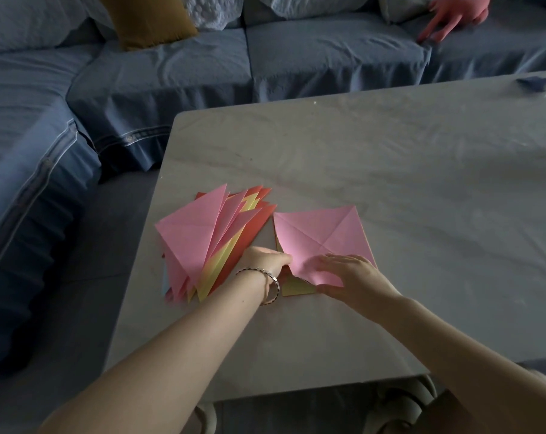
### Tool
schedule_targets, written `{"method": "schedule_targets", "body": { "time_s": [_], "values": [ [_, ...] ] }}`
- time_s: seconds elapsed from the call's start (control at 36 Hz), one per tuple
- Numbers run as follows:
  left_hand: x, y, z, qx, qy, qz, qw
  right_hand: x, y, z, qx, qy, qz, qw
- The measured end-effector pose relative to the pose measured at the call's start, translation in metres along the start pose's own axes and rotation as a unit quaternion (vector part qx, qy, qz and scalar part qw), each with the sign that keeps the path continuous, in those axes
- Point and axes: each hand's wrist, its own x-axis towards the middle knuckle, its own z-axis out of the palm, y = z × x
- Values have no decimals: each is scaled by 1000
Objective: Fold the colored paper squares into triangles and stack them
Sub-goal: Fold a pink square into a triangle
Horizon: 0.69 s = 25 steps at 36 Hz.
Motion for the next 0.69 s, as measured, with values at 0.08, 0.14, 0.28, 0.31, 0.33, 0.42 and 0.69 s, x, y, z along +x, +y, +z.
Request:
{"method": "schedule_targets", "body": {
  "time_s": [0.08, 0.14, 0.28, 0.31, 0.33, 0.42, 0.69],
  "values": [
    [11, -4, 3, -24, -23, 2, 999, -1, -2, -2, -1, 19, 5, 1000],
    [32, -18, 7, -41, -35, -7, 999, -2, -4, -2, -5, 35, 23, 999],
    [14, -5, 3, -82, -50, -29, 995, -1, -12, 0, 16, 31, 104, 994],
    [13, -5, 3, -89, -58, -28, 994, -1, -14, 0, 26, 41, 107, 993],
    [12, -7, 2, -90, -60, -21, 994, -1, -15, 1, 35, 50, 108, 992],
    [4, -7, -2, -79, -56, -7, 995, -2, -20, 1, 58, 74, 120, 988],
    [0, -8, -2, -143, -67, 8, 988, -2, -23, -7, 75, 76, 138, 985]
  ]
}}
